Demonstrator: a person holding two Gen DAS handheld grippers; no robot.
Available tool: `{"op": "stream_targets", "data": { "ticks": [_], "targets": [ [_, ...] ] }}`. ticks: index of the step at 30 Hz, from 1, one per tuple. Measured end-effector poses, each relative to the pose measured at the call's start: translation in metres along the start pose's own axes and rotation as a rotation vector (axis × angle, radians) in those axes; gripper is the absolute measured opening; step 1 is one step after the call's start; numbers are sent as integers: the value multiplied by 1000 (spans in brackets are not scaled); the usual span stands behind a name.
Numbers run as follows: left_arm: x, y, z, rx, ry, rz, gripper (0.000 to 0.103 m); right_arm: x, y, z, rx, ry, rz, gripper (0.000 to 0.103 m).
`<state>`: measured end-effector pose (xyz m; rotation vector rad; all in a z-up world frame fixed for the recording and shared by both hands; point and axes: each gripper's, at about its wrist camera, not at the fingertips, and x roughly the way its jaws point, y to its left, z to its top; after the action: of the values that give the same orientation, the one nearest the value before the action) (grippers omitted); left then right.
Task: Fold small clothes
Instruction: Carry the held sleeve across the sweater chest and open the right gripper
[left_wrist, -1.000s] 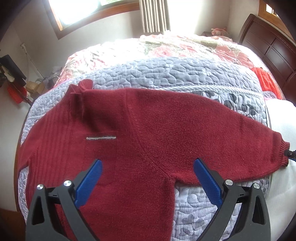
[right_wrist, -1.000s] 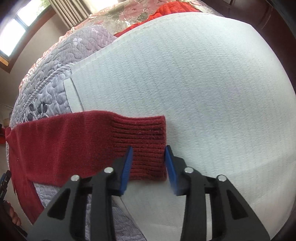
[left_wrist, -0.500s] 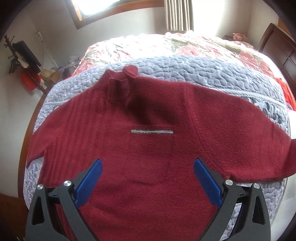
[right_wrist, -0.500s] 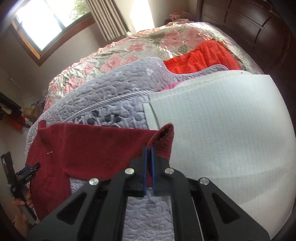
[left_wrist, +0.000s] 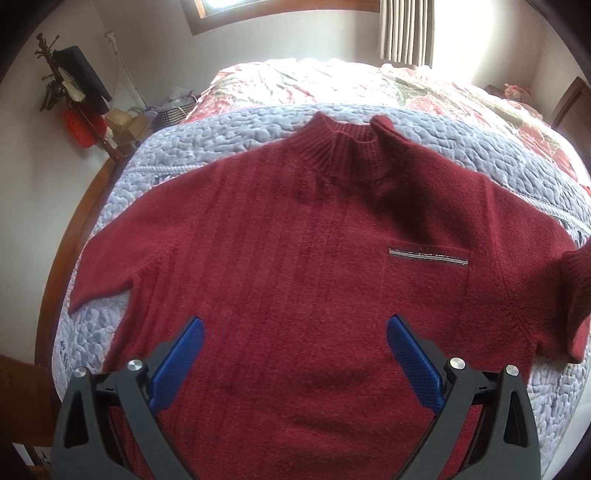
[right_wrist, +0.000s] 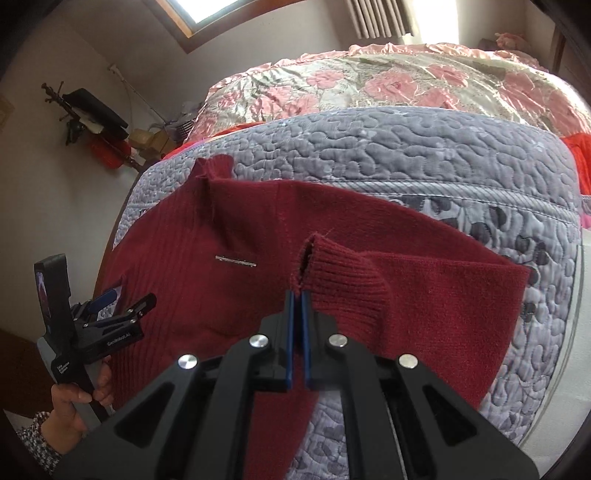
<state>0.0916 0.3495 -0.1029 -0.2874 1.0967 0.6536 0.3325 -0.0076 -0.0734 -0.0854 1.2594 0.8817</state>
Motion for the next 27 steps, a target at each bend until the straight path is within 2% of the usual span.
{"op": "stream_targets", "data": {
  "ticks": [5, 7, 9, 10, 12, 13, 17, 19, 23, 26, 27],
  "targets": [
    [11, 12, 2, -3, 22, -19, 99, 57, 22, -5, -34, 114, 7, 3],
    [13, 10, 4, 6, 27, -35, 99, 69, 24, -9, -22, 162, 37, 9],
    [14, 2, 6, 15, 36, -68, 99, 65, 23, -13, -8, 163, 61, 38],
    [13, -3, 7, 21, 41, -91, 99, 55, 22, -15, -9, 139, 76, 40],
    [12, -19, 8, 35, 51, -150, 99, 29, 18, -18, -17, 91, 81, 40],
    [11, -28, 9, 44, 55, -182, 99, 16, 13, -20, -20, 68, 56, 40],
    [12, -81, 8, 92, 106, -308, 99, -23, -18, -30, -32, 14, -162, 40],
    [16, -110, 7, 120, 130, -335, 99, -35, -40, -40, -9, 10, -226, 40],
    [30, -159, 3, 141, 197, -371, 99, -47, -85, -61, 100, 5, -226, 40],
    [41, -187, 2, 139, 246, -363, 98, -55, -109, -78, 160, -4, -215, 40],
    [44, -194, 1, 131, 261, -367, 88, -57, -115, -83, 173, -7, -210, 40]
  ]
}}
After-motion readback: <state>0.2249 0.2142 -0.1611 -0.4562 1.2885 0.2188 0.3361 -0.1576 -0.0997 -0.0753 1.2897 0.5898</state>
